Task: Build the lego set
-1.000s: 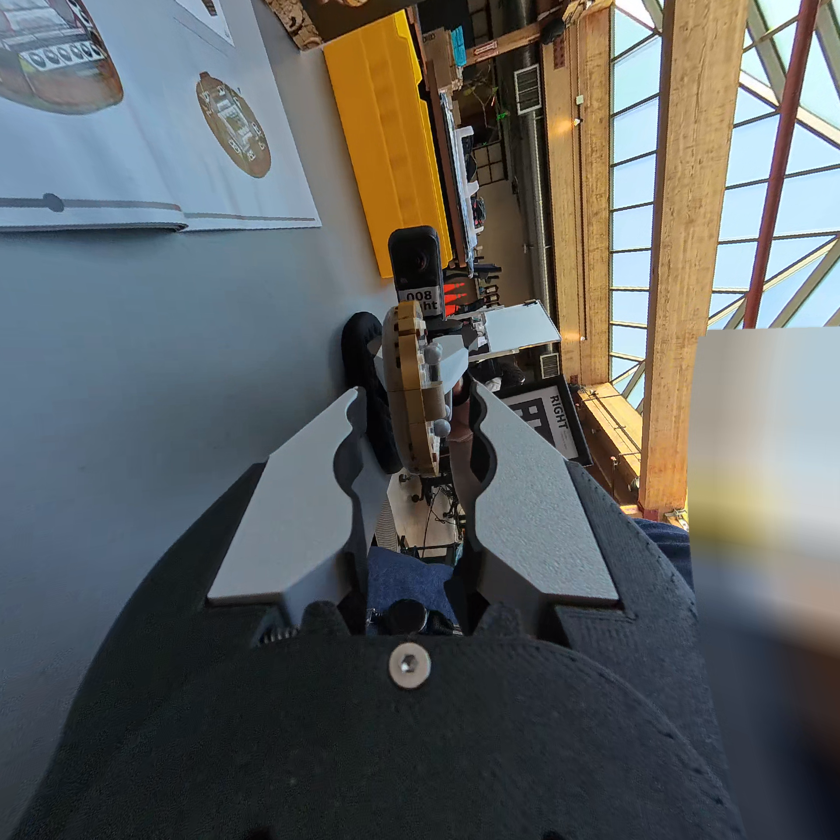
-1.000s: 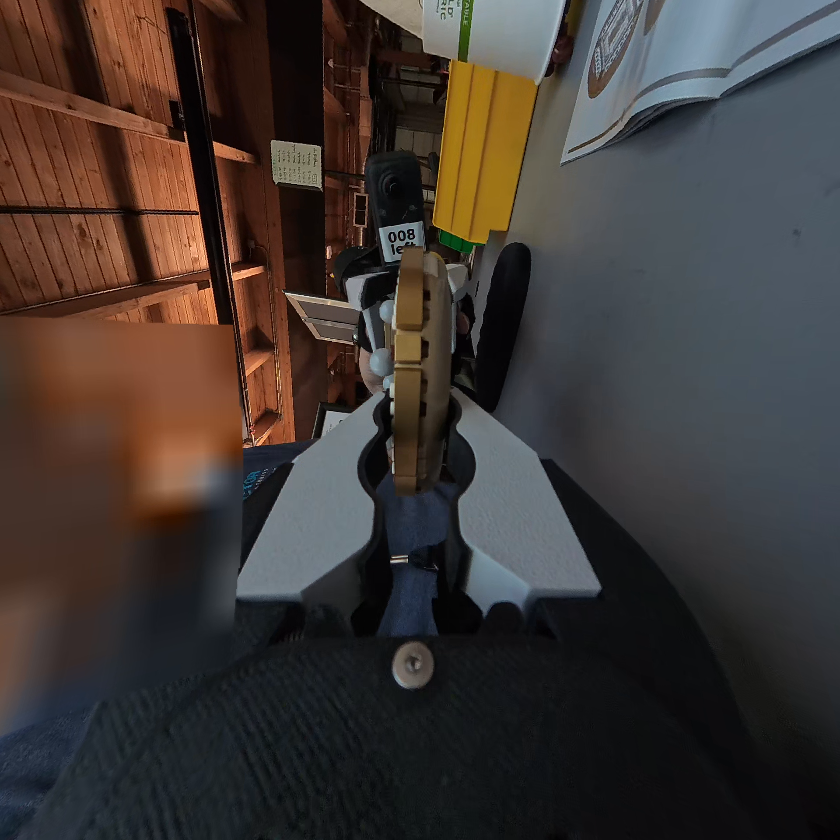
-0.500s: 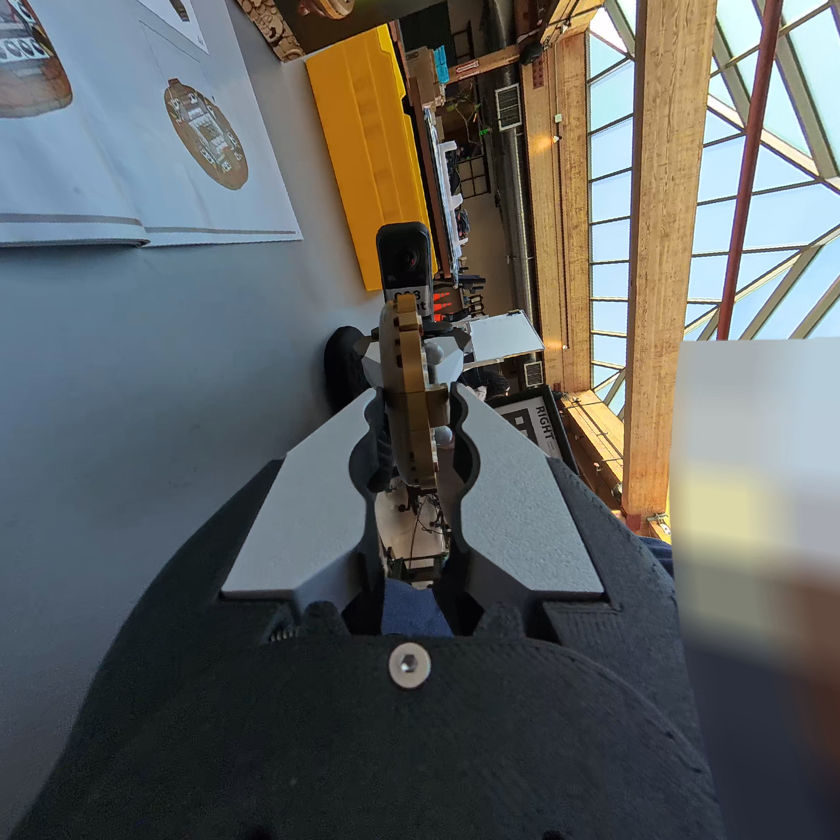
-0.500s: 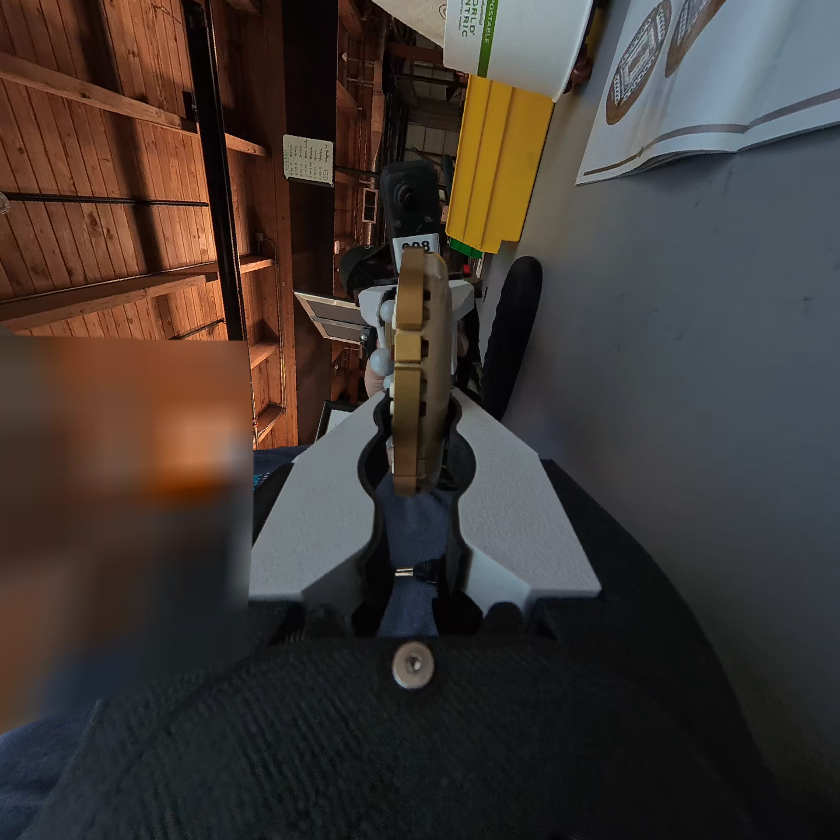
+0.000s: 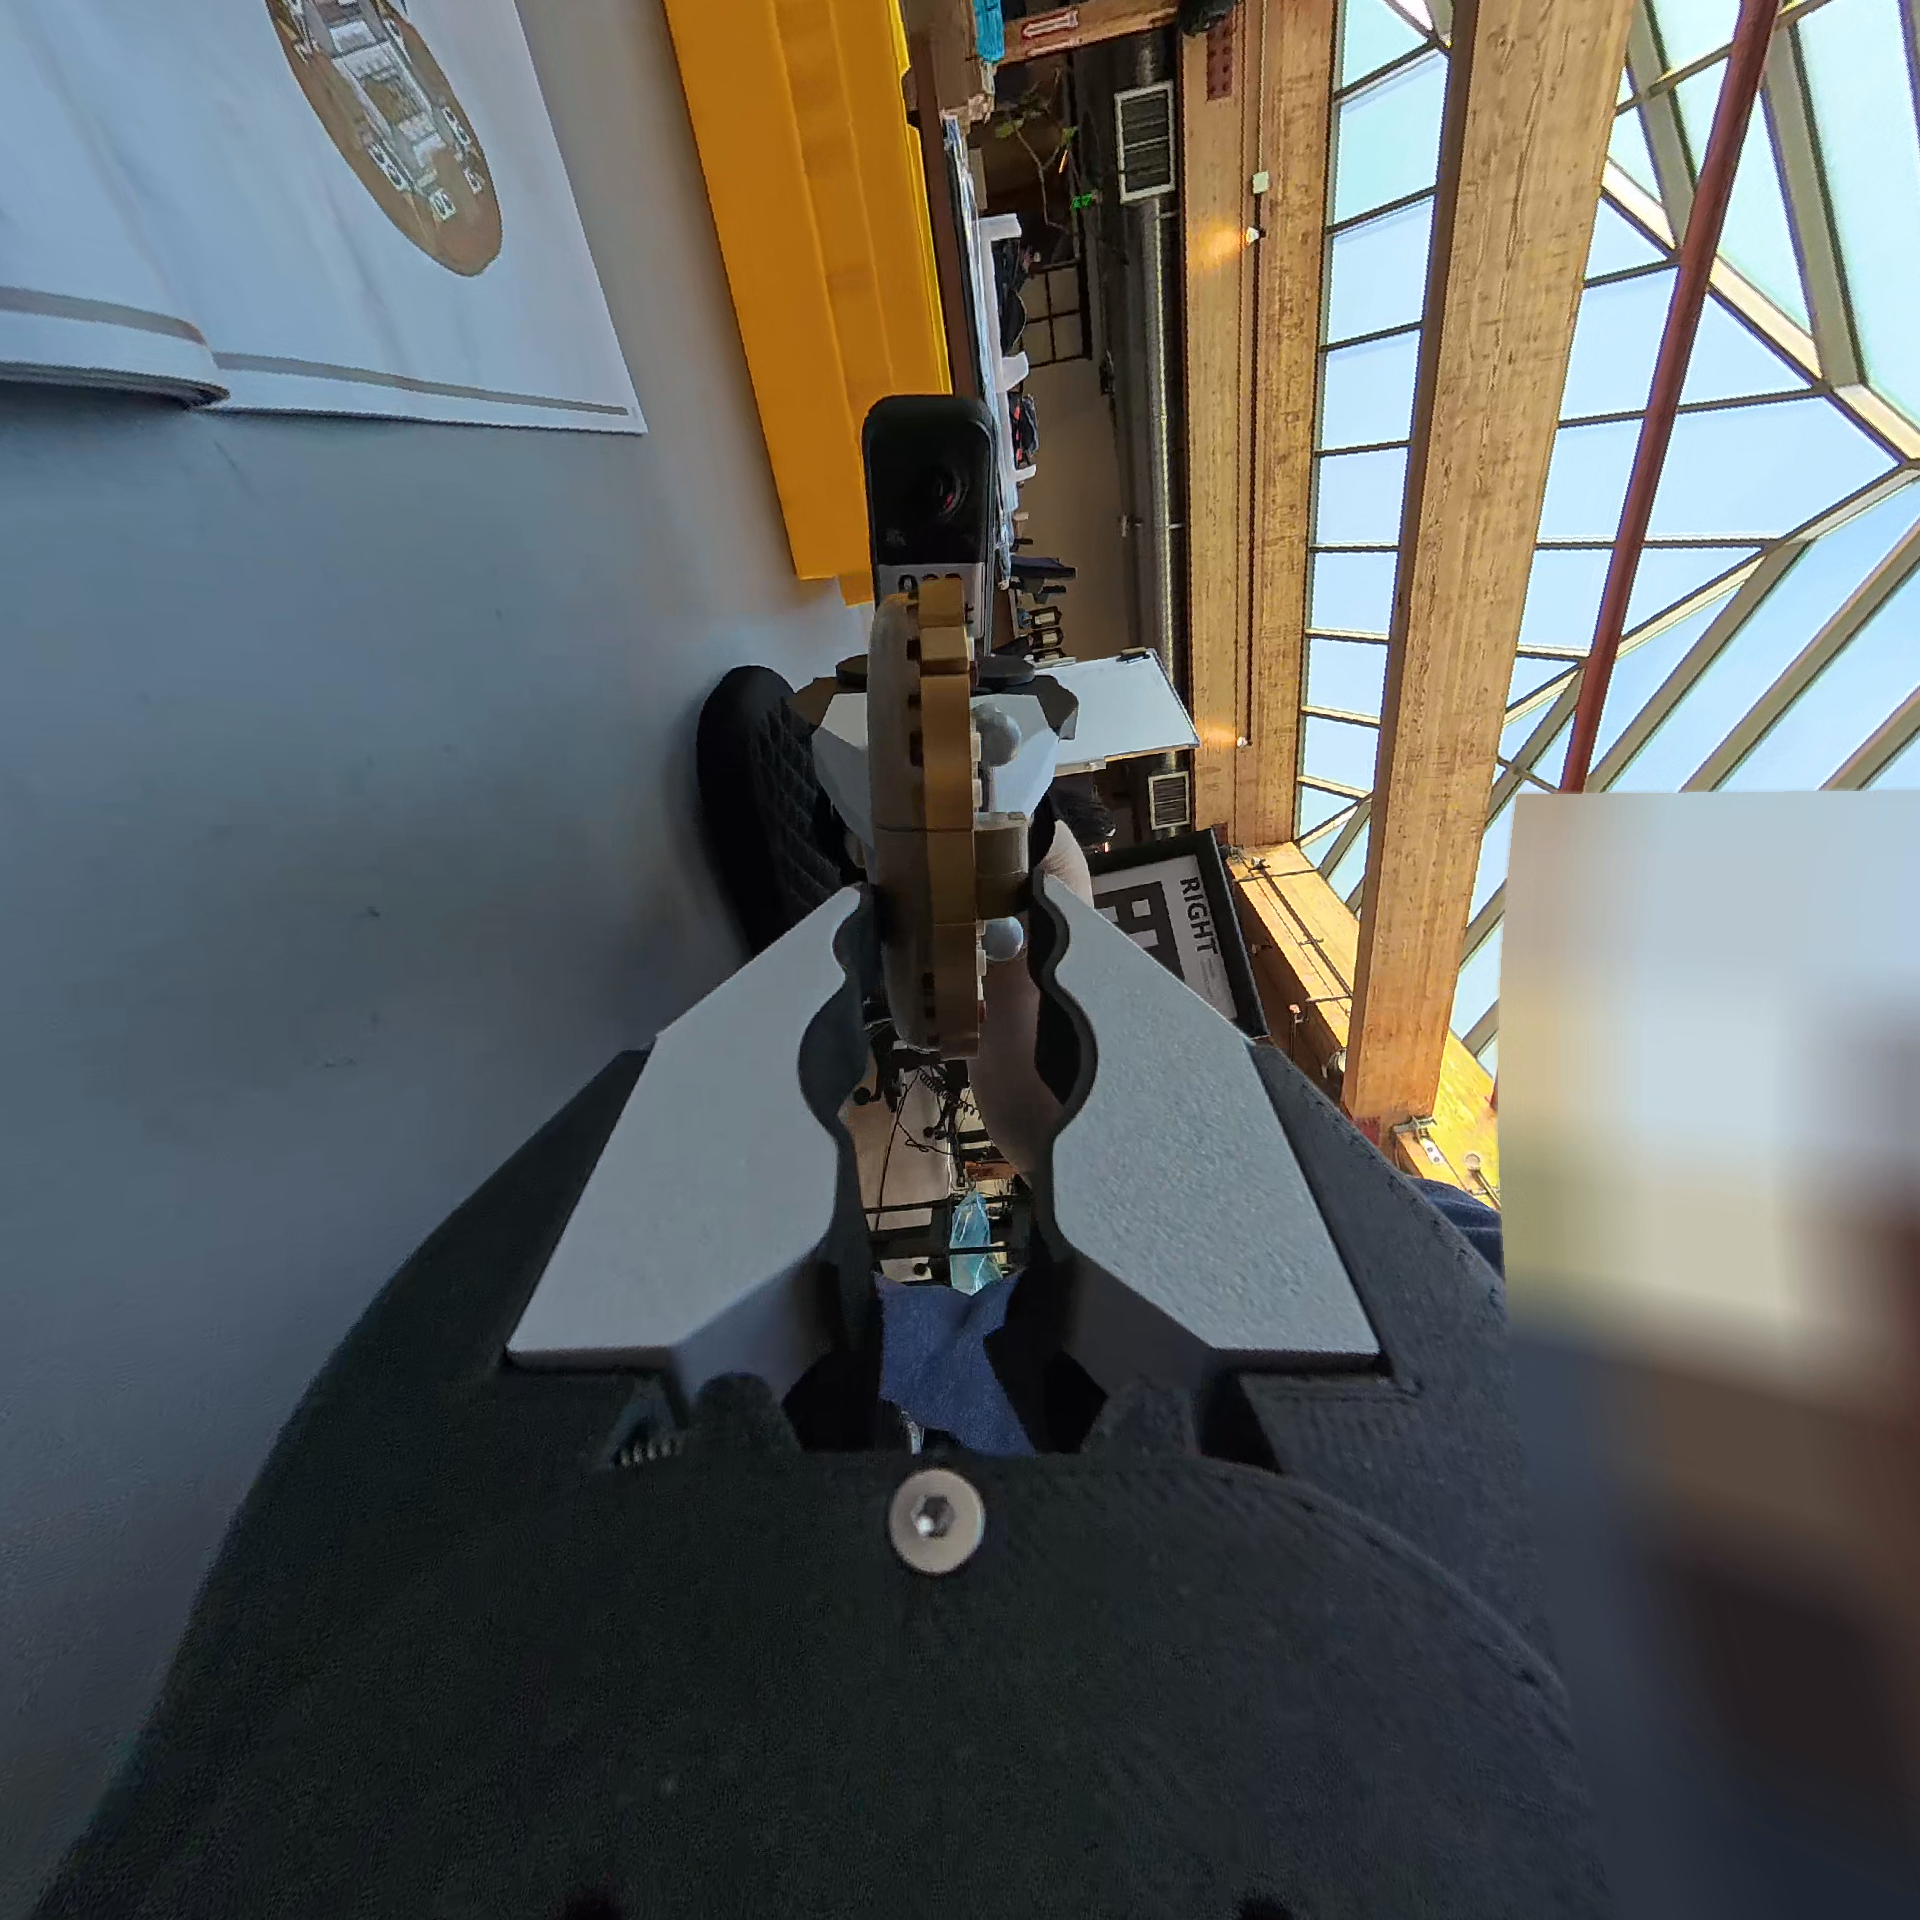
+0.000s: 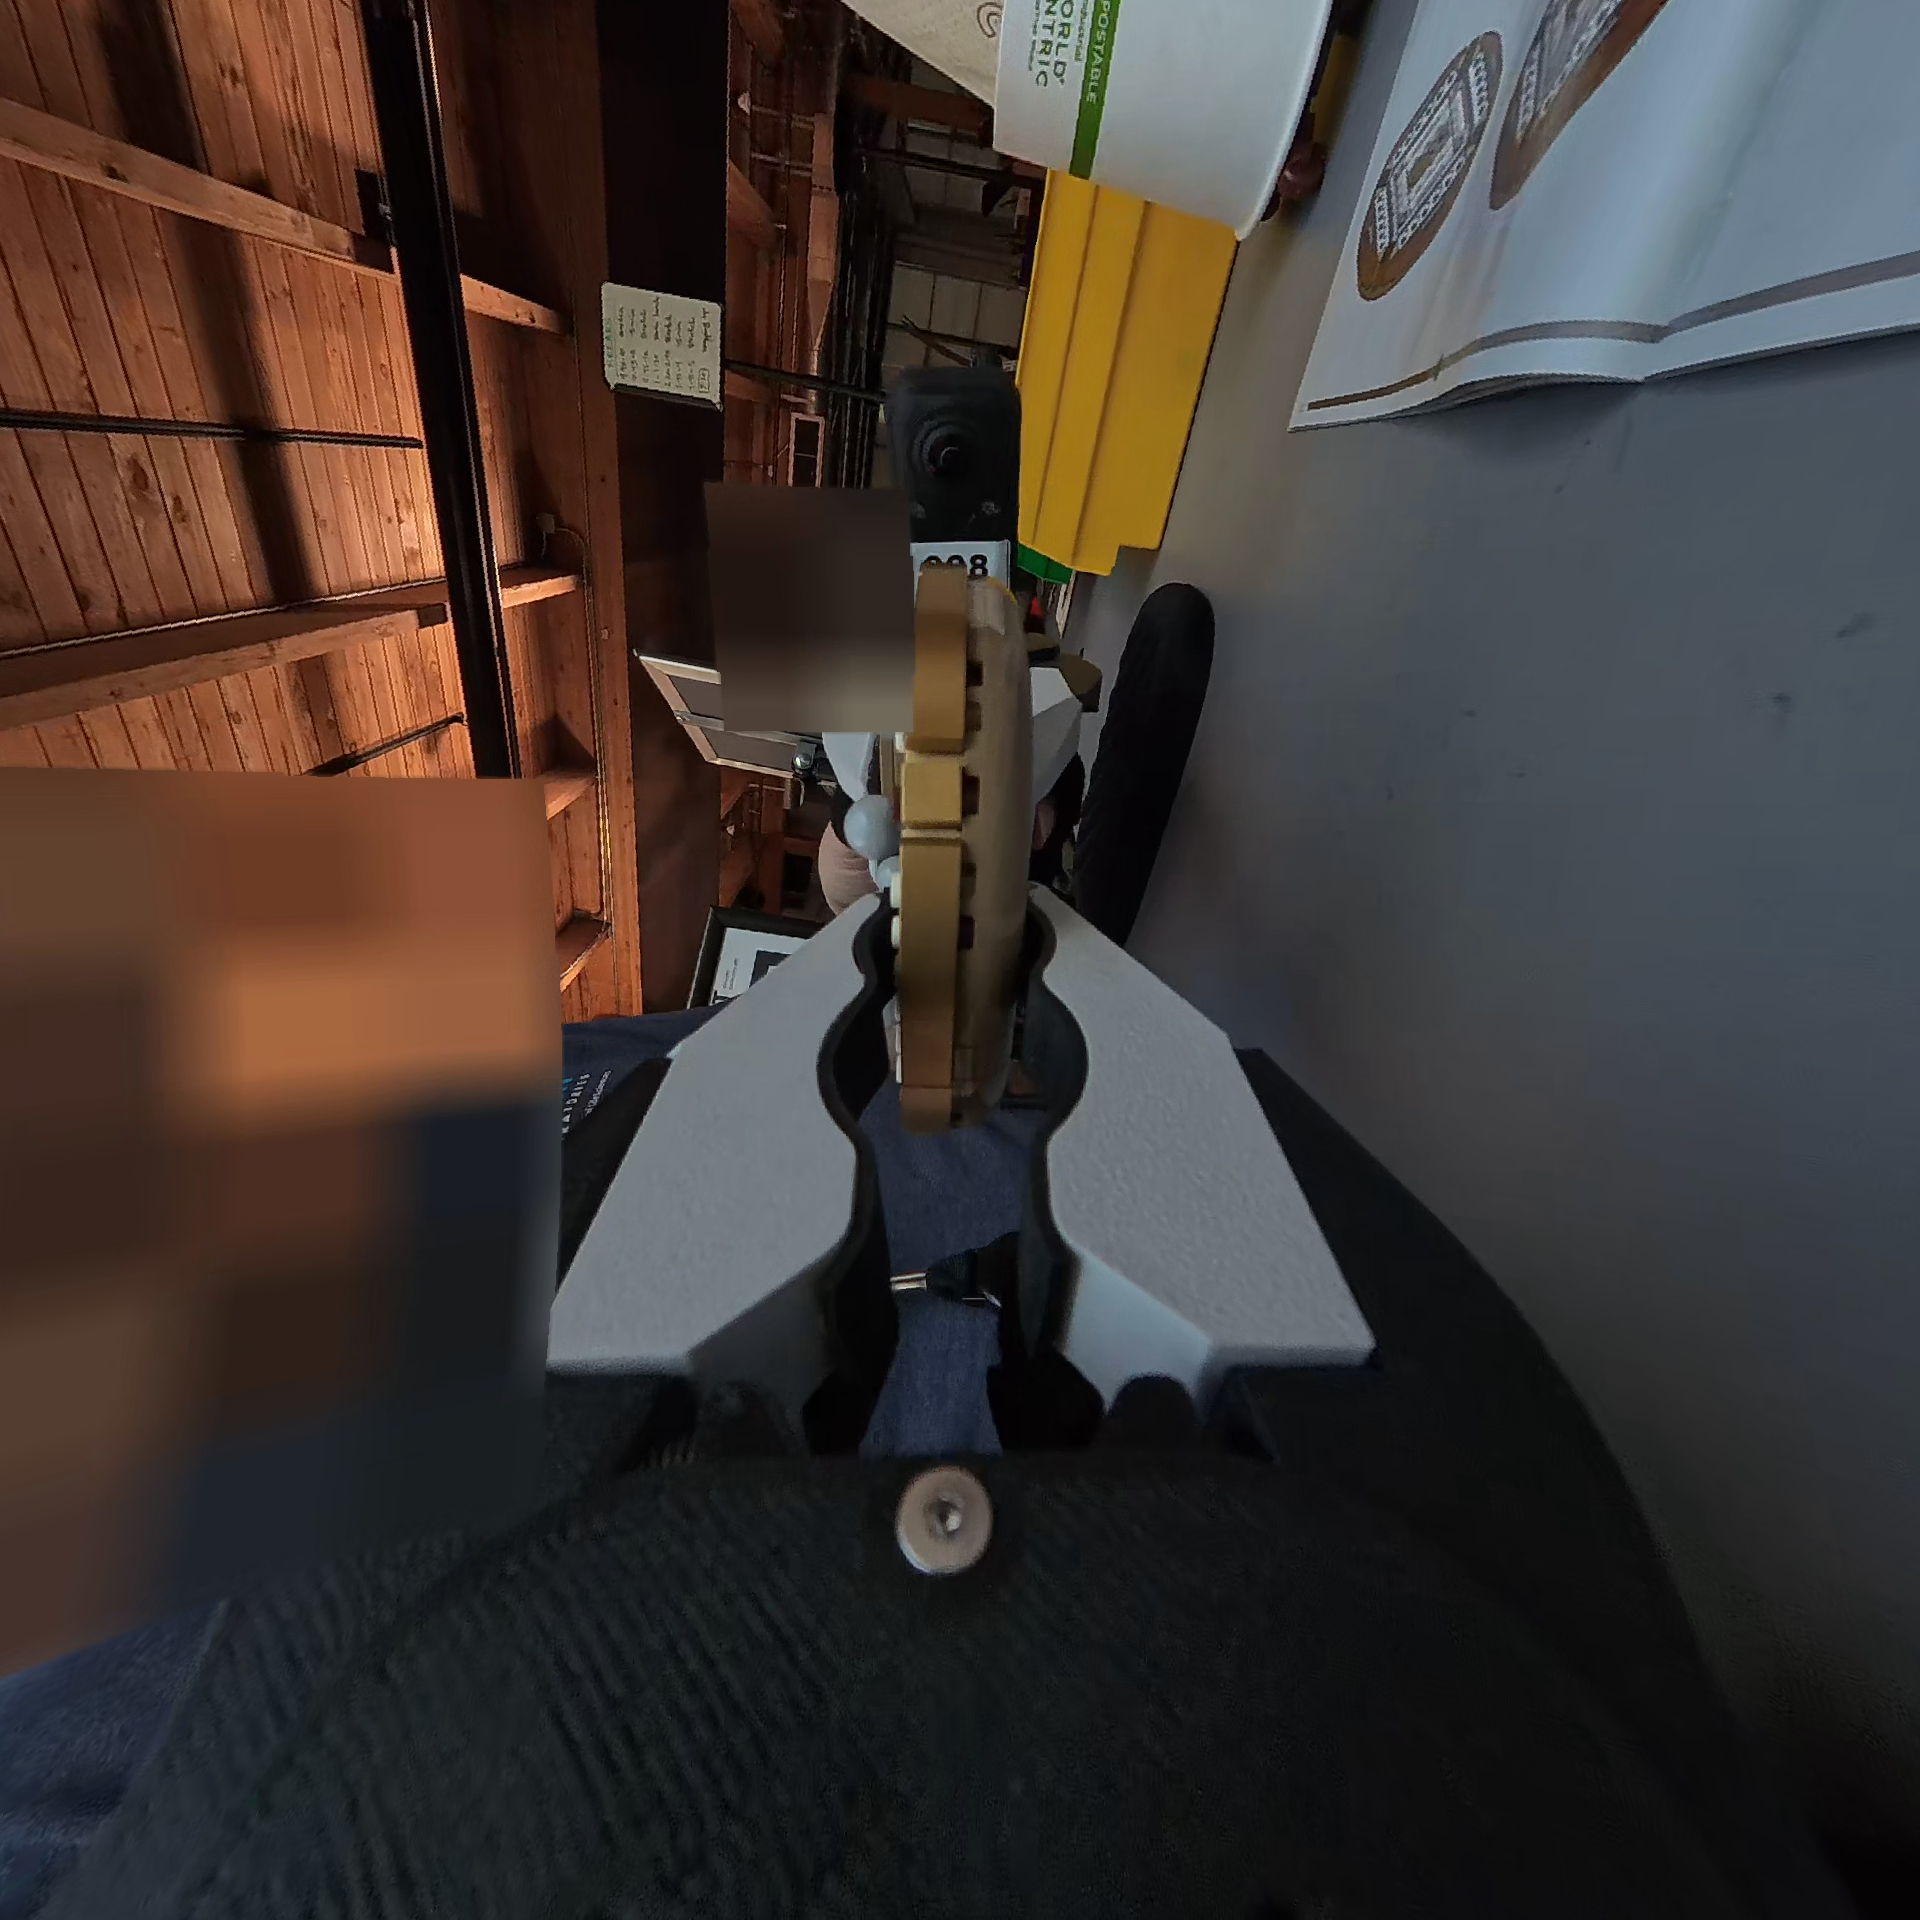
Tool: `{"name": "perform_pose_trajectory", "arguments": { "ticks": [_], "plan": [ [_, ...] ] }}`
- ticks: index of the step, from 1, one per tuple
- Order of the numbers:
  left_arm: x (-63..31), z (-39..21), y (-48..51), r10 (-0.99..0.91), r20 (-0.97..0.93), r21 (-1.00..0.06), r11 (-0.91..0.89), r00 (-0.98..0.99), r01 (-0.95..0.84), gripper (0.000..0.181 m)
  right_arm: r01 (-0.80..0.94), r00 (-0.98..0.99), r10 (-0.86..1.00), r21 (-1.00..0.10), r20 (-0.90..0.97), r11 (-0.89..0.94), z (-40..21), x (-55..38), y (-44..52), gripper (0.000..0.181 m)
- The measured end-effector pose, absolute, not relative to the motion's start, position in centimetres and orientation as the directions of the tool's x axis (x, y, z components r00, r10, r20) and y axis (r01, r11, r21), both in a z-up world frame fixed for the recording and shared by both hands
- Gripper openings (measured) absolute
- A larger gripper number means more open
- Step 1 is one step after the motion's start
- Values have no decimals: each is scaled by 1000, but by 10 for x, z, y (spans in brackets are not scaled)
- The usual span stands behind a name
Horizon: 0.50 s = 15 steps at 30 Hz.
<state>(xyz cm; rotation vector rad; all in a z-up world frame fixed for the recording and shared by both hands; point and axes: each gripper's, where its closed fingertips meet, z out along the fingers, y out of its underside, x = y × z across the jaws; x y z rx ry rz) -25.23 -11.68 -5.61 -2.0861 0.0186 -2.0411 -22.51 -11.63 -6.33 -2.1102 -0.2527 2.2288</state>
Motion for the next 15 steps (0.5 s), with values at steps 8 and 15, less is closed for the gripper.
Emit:
{"name": "perform_pose_trajectory", "arguments": {
  "ticks": [8,15],
  "plan": [
    [-255,-51,-115,-232,971,-238,-963,61,124,26,68,-75,172,-177,-982,-982,-59,-228,-113,20],
    [-258,-52,-113,-211,976,-216,-968,50,126,26,72,-83,192,-198,-978,-978,-60,-231,-113,20]
  ]
}}
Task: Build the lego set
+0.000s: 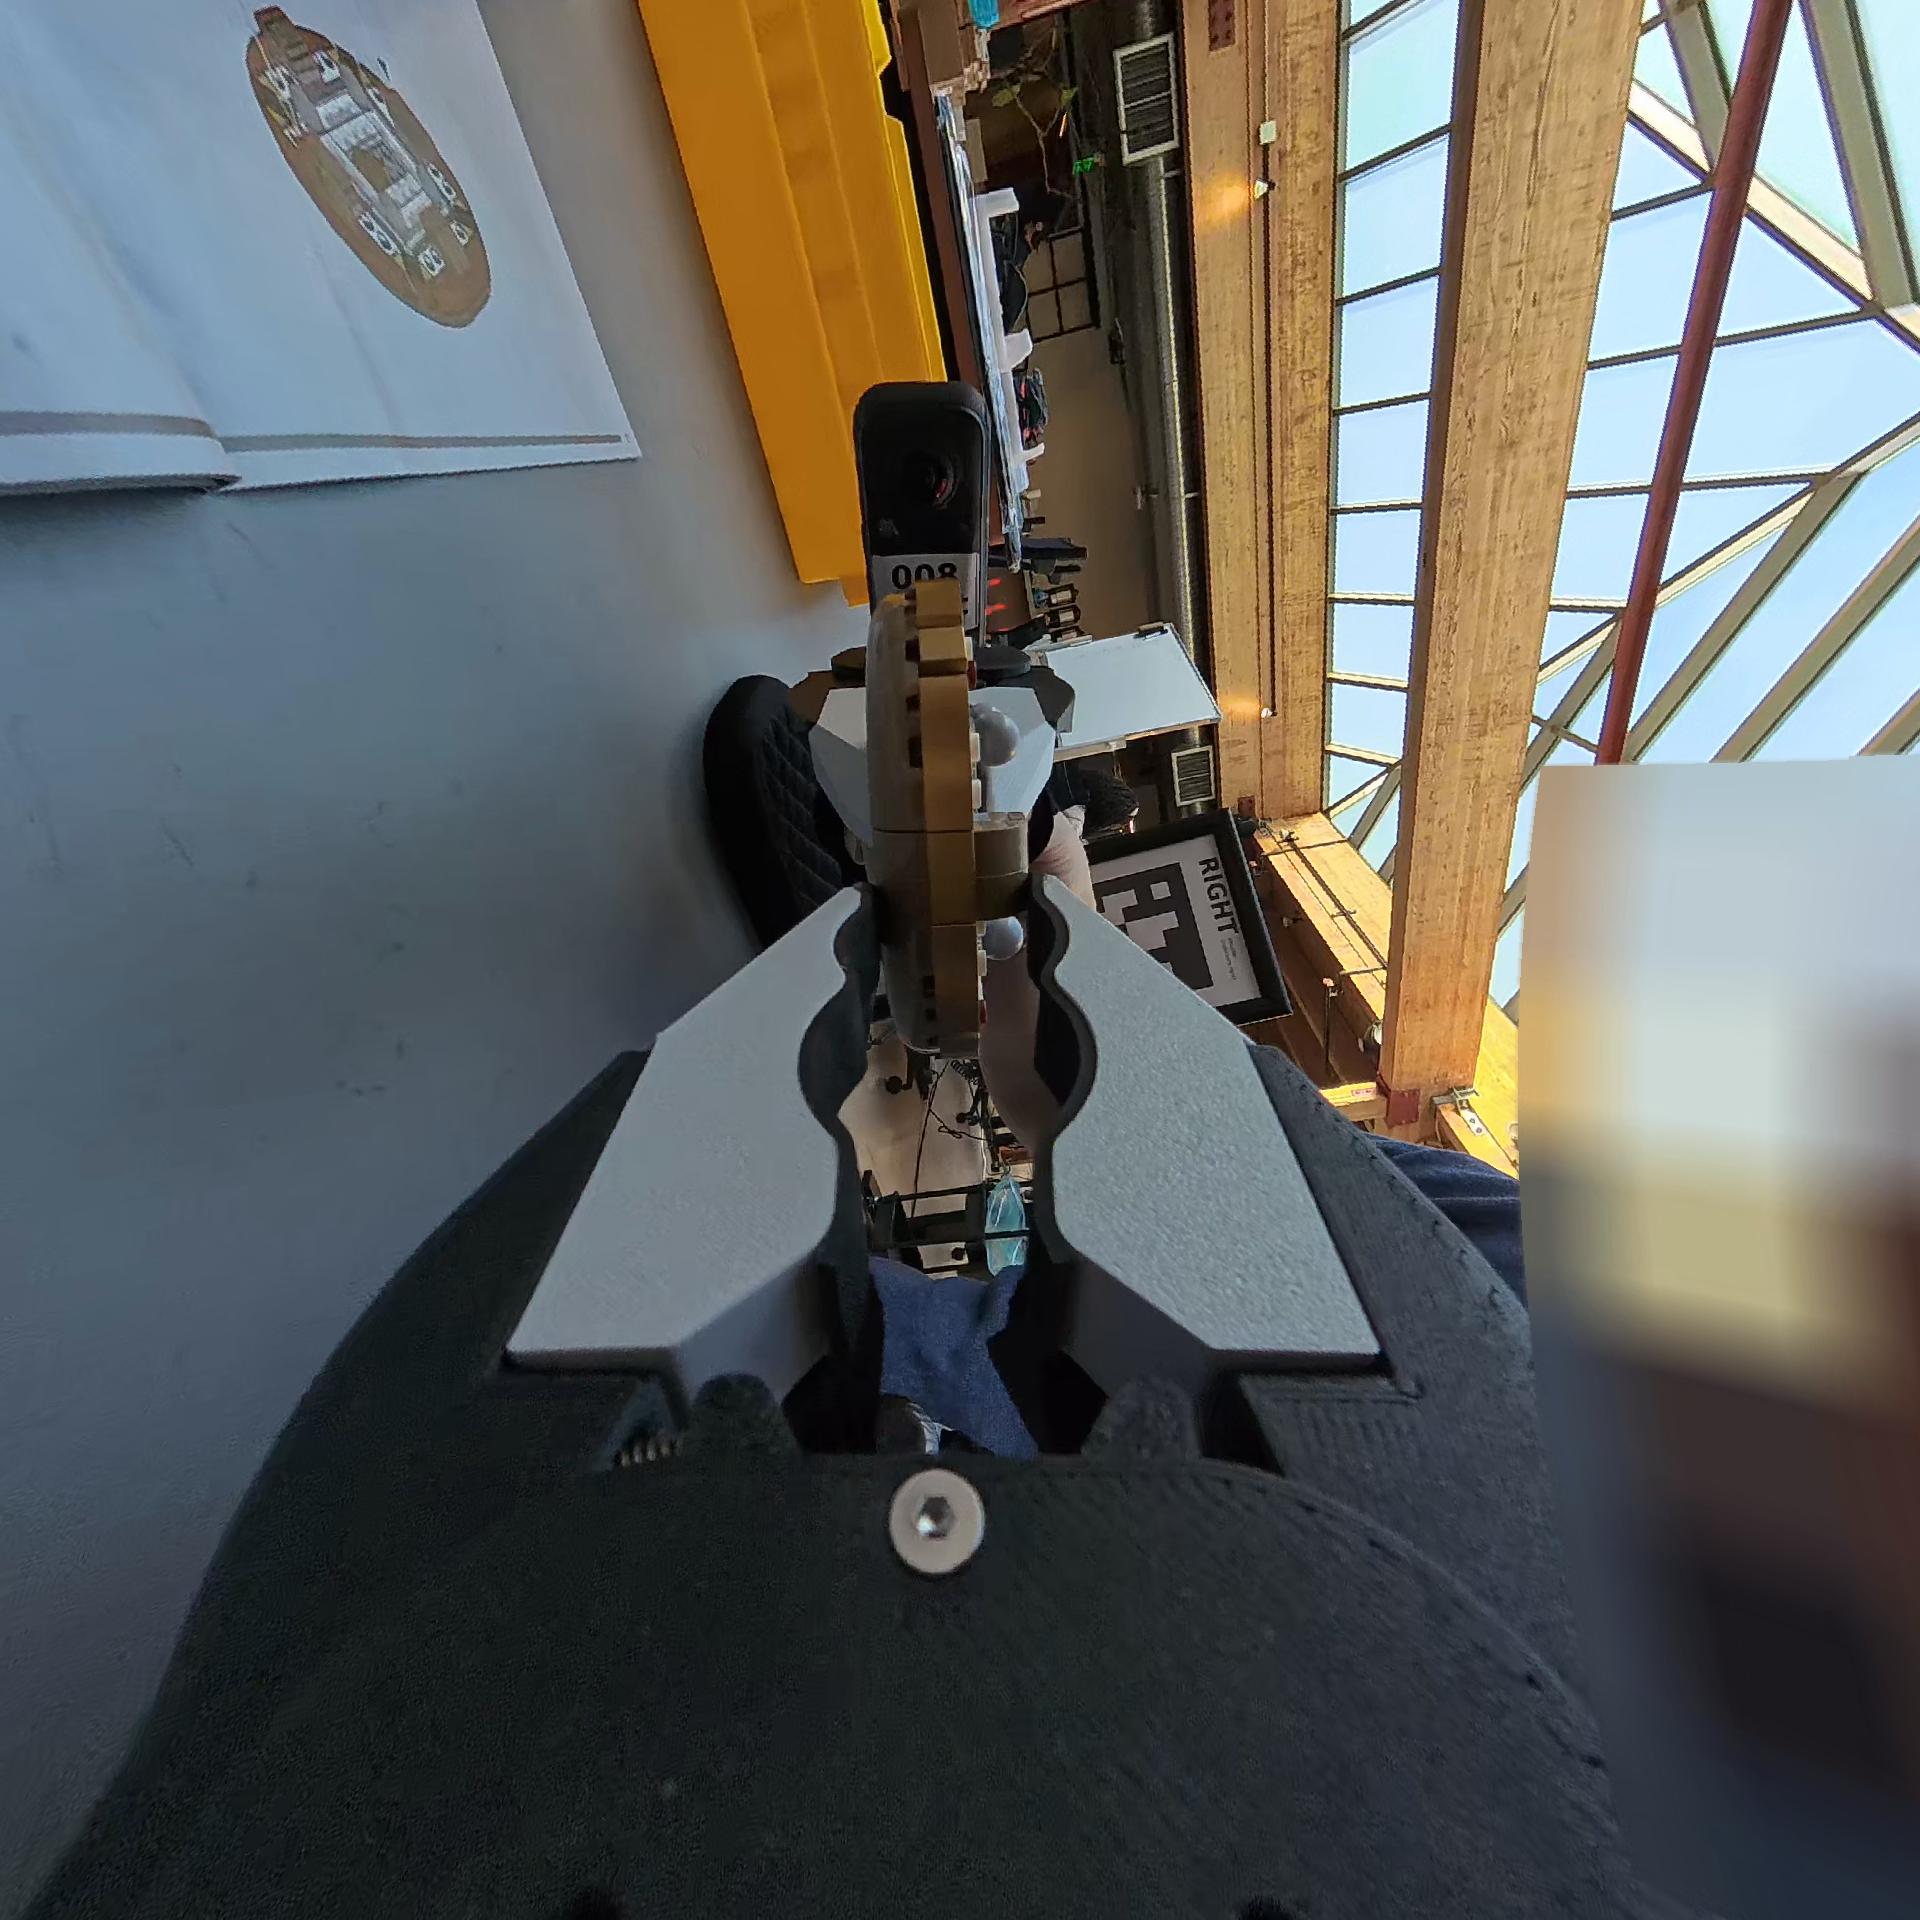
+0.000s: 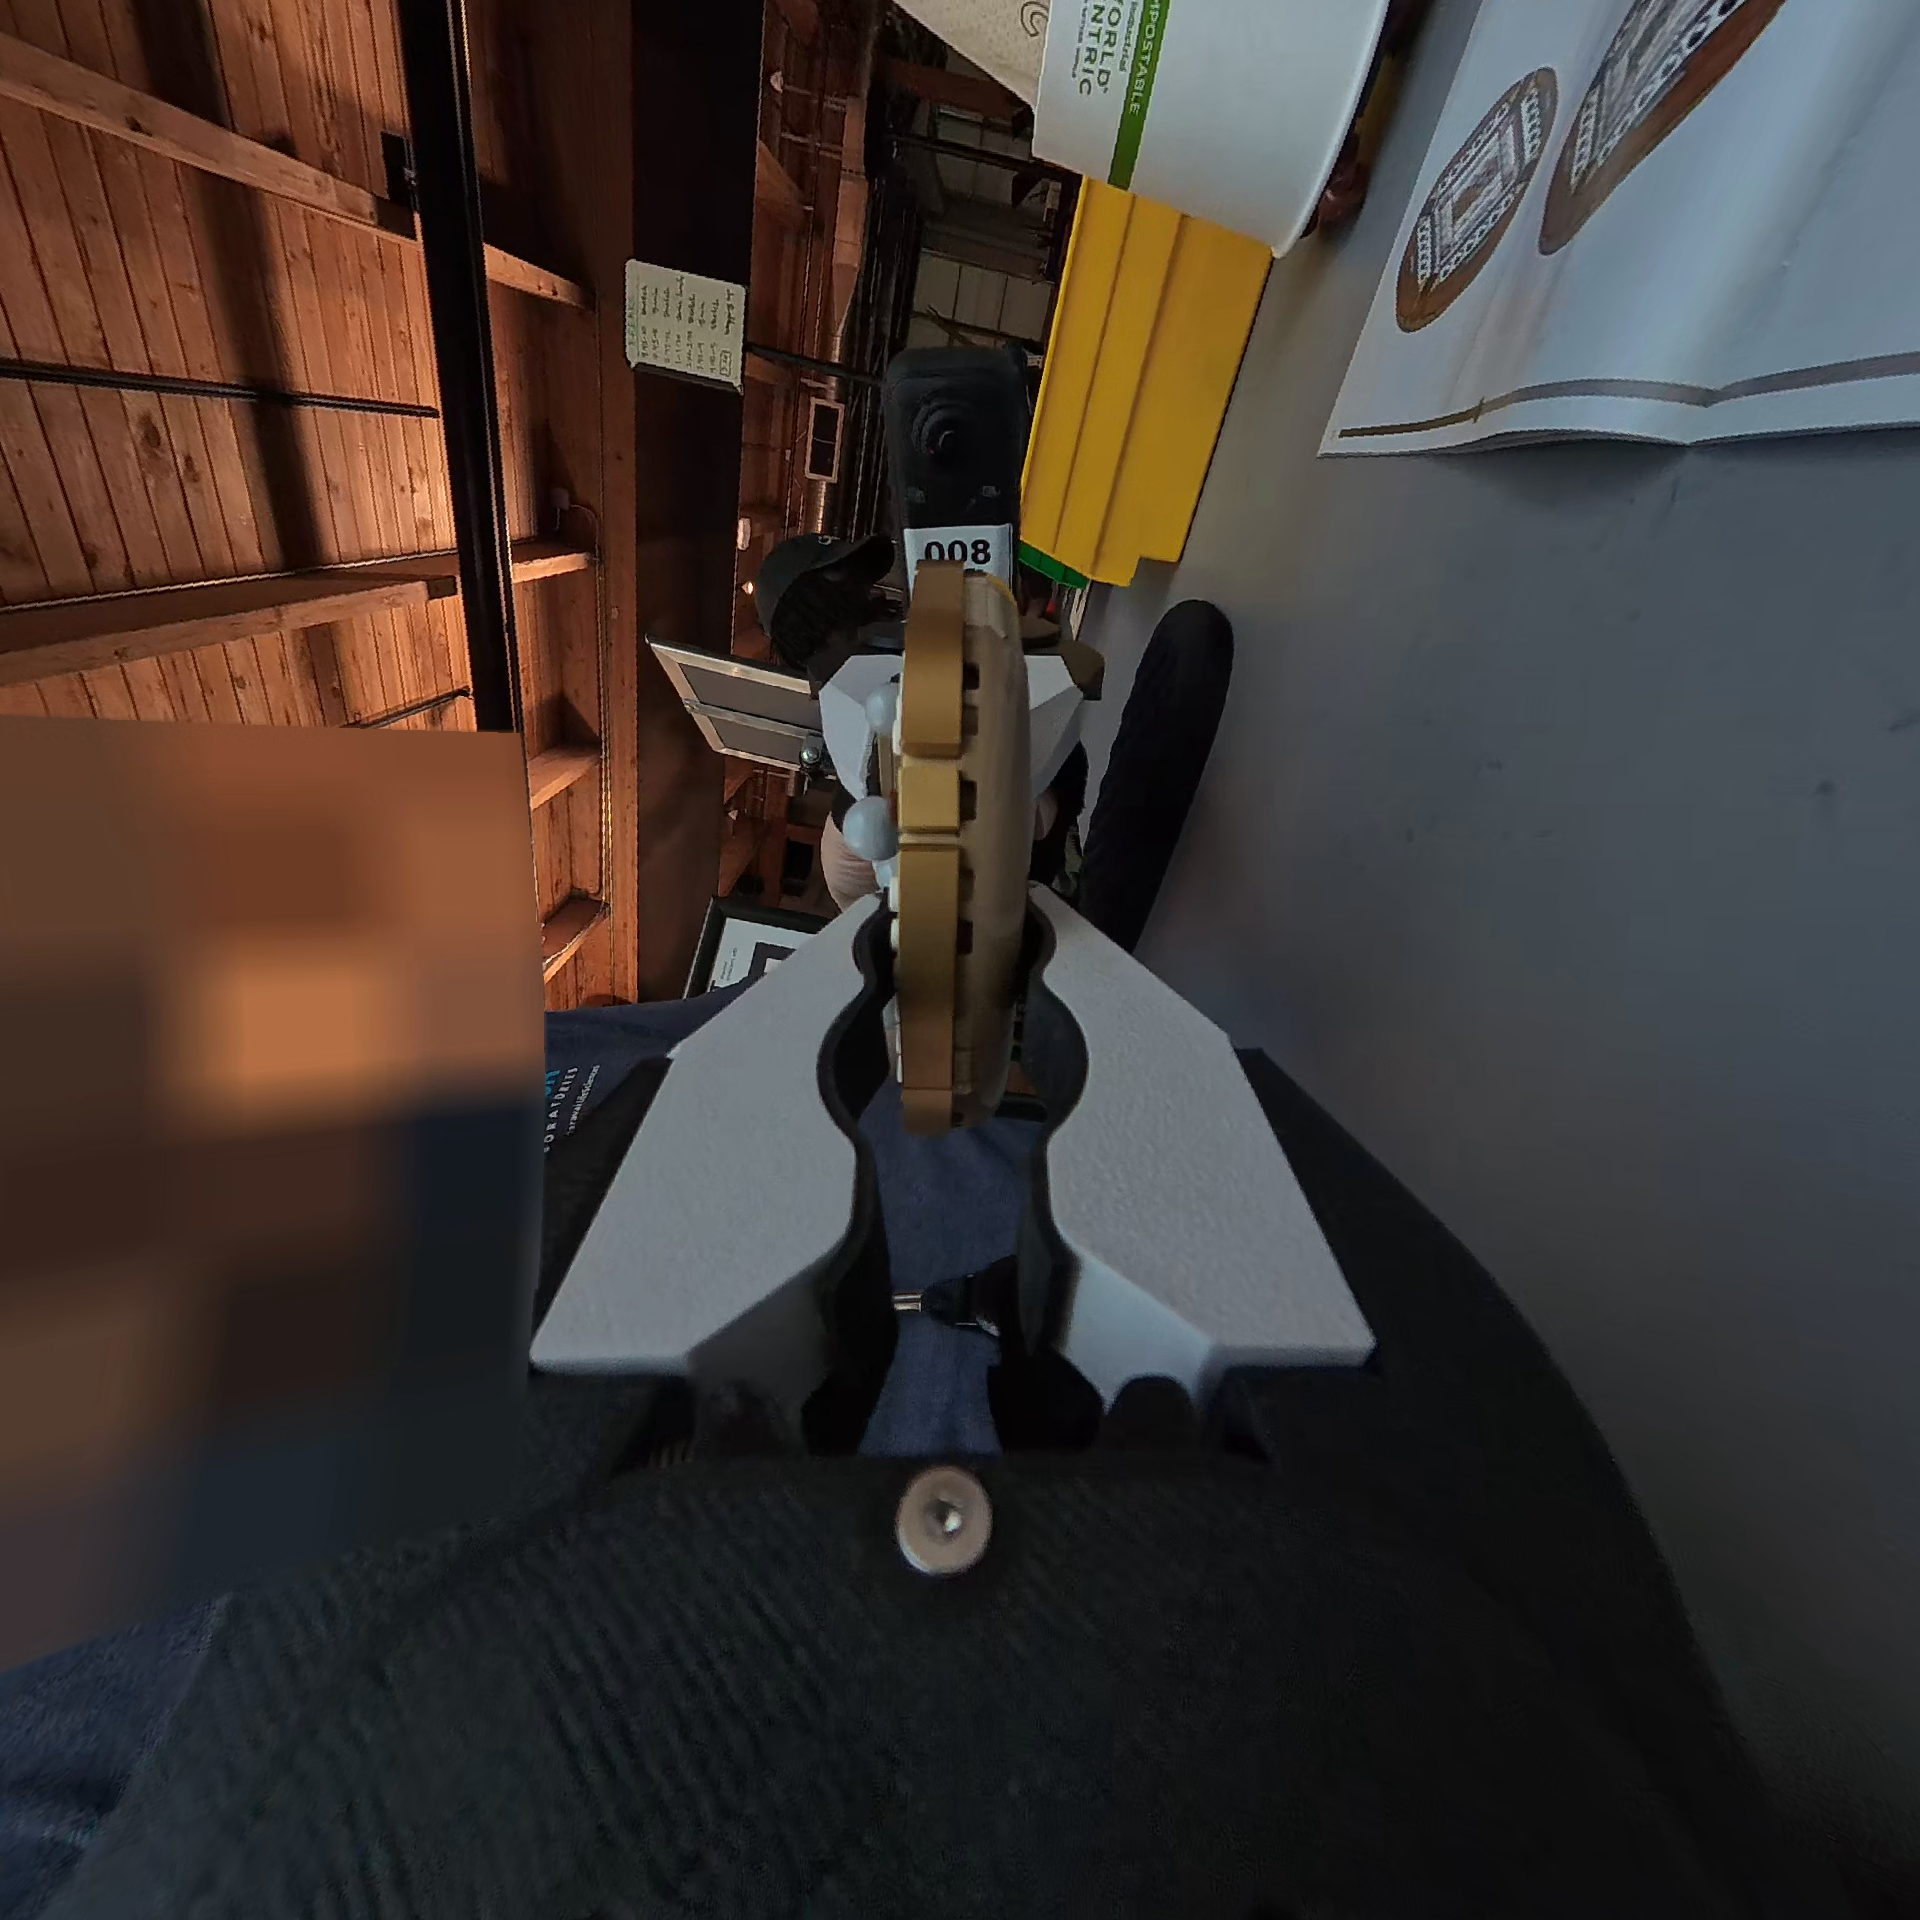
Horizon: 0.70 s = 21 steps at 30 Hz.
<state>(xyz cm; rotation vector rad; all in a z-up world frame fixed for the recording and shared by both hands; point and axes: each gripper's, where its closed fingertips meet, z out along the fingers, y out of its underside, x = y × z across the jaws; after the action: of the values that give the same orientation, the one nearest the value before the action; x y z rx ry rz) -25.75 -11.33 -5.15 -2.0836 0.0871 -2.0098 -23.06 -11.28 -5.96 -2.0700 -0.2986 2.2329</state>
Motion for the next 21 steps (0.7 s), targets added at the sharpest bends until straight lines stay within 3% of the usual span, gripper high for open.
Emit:
{"name": "perform_pose_trajectory", "arguments": {
  "ticks": [21],
  "plan": [
    [-255,-53,-115,-252,966,-257,-960,53,111,26,98,-54,230,-234,-972,-967,-61,-229,-117,20]
  ]
}}
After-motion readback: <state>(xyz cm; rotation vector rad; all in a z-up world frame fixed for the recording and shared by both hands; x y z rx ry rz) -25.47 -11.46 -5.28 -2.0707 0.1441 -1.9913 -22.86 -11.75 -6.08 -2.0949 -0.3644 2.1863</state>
